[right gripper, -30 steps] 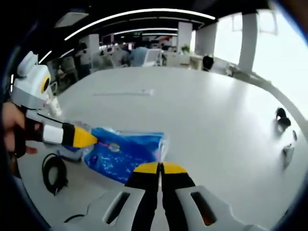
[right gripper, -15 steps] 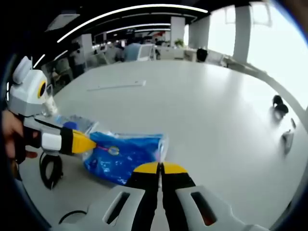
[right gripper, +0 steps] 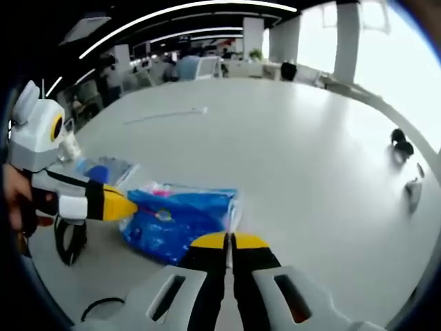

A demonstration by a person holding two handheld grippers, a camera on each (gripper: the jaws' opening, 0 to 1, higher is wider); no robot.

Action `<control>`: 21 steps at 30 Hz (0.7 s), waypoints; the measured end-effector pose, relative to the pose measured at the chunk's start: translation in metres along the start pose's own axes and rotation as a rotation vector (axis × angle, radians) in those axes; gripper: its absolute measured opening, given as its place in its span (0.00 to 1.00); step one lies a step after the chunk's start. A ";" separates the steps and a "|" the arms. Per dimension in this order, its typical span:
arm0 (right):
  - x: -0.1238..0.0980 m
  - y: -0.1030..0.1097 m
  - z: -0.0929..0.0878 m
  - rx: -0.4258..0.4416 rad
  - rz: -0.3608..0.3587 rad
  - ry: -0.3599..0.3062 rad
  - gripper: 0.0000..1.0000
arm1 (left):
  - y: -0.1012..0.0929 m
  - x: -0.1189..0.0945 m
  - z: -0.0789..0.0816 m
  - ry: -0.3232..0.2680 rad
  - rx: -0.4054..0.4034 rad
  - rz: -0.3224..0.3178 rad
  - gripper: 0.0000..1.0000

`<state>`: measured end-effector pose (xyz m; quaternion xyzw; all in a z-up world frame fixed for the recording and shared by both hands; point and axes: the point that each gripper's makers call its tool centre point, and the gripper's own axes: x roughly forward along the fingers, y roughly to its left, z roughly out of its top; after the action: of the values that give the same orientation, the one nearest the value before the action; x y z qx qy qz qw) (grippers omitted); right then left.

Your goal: Arrange the tabletop items into an orderly group along one side of the table until the central work area is clear of visible clutter.

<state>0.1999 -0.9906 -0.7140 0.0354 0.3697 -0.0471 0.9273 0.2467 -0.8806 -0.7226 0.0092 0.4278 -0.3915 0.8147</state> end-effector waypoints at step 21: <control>-0.003 -0.005 0.001 0.007 -0.032 -0.020 0.10 | 0.003 -0.007 0.004 -0.041 0.012 0.009 0.19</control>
<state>0.1980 -0.9954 -0.7114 0.0321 0.3608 -0.0635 0.9299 0.2492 -0.8759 -0.7157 0.0079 0.4084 -0.3906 0.8250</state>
